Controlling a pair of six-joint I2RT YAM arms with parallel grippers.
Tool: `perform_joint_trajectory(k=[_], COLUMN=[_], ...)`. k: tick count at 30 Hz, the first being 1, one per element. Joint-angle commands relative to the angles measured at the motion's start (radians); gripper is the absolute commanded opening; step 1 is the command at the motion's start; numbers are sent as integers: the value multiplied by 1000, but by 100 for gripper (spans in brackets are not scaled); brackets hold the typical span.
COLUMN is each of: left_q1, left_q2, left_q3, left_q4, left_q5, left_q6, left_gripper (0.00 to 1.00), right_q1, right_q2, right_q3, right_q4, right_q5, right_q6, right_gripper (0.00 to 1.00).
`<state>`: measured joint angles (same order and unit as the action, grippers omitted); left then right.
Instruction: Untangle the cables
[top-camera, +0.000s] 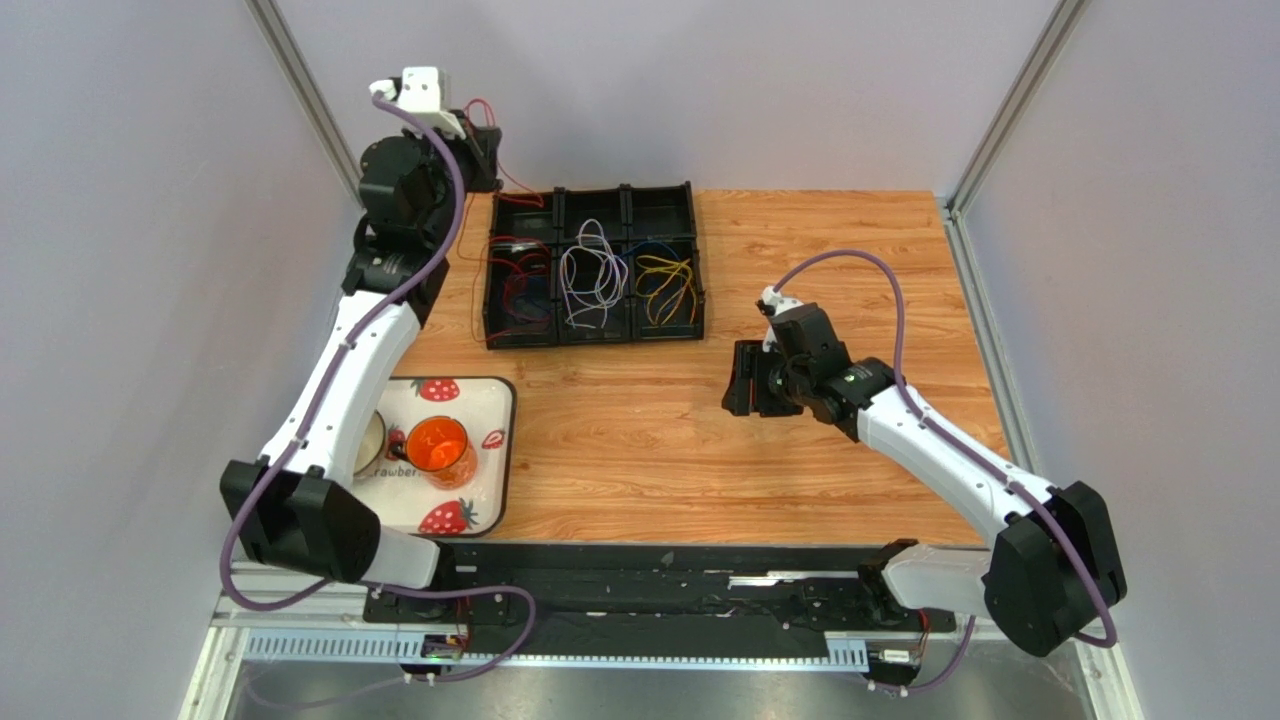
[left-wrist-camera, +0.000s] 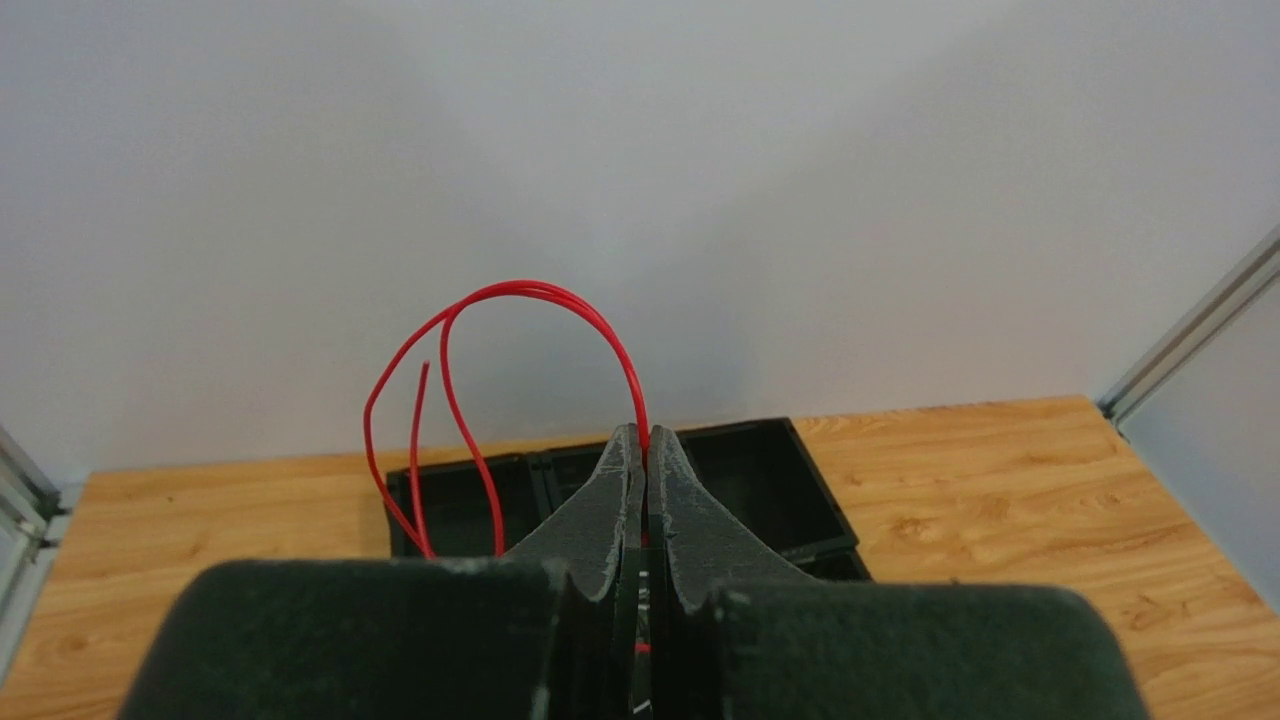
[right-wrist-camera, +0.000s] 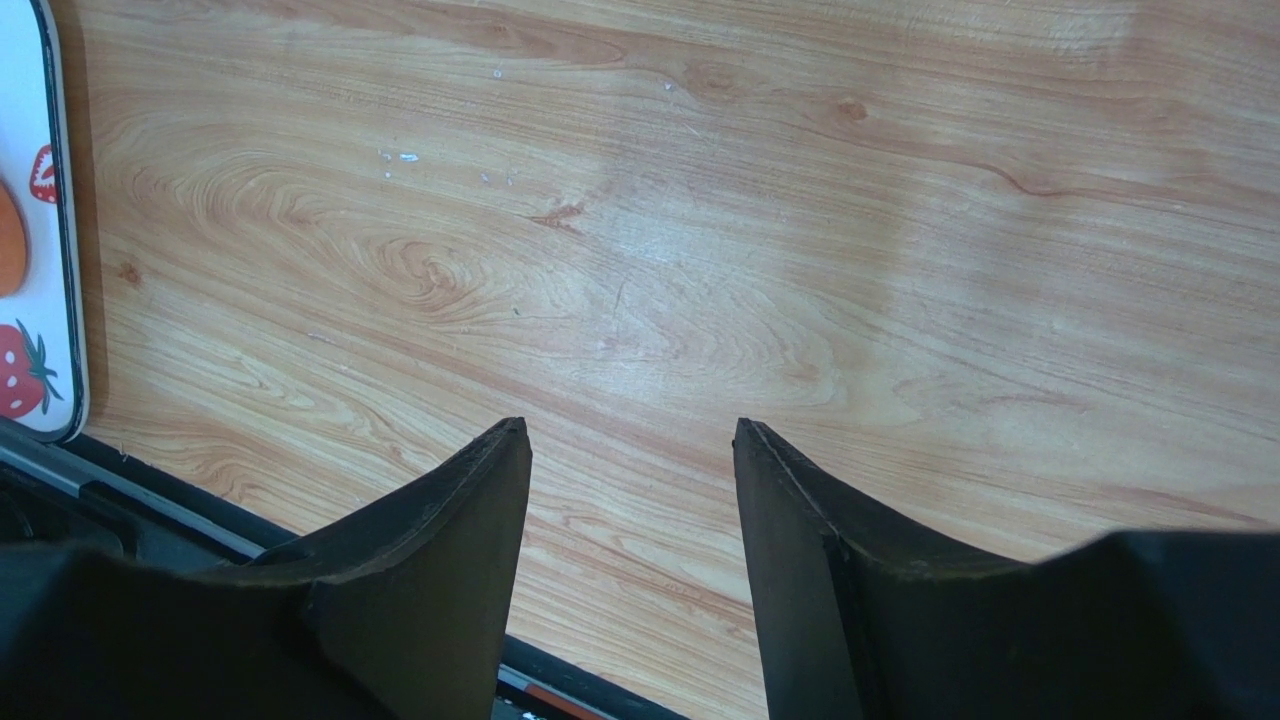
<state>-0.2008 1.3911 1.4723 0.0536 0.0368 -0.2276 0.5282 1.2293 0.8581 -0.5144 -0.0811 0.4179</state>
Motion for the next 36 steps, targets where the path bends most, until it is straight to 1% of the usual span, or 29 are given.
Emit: perform_joint_trajectory(k=[1,4,7,13,14,18,19,24,28,30,32,33,34,36], left_q1=[35,55,84,100,100,97,92,43,43,37,17,8,1,-3], left_q2=[49,94,137,203,221,272,281,293,299,306,296,283,240,192], left_q3=[-64,-95,-107,-112,-115,-139,-136,-147,-213,-236,-280,-303,-364,-429], left_q4=[121,144,157,229,254,356,368,377,417,436,437,437,439,434], left_q5=[58,58,98,241,288,379,391,403,420,463,474,463,440,352], left_q6=[-53,-78,-125,-254,-274,-421,-435,-443,-475,-515,-526,-524,-521,-513], left_gripper=[0,0,0,0,0,0,0,0,0,0,0,0,0,0], right_q1=[4,4,7,6,6,9,9,13,15,13,15,16,15,19], right_q2=[9,16,22,33,35,39,41,42,38,39,45,50,50,50], right_q3=[32,30,25,27,28,32,32,32,25,24,25,27,28,32], right_q4=[47,50,54,62,60,66,65,66,66,73,76,77,77,77], right_q5=[-23,-28,-29,-36,-36,-37,-37,-37,-36,-36,-39,-40,-43,-45], right_q6=[-10,-10,-11,-8,-7,-5,-5,-4,-1,1,2,2,5,7], right_gripper=[56,56,56,56,56,56,55,55,55,55,55,55,55,55])
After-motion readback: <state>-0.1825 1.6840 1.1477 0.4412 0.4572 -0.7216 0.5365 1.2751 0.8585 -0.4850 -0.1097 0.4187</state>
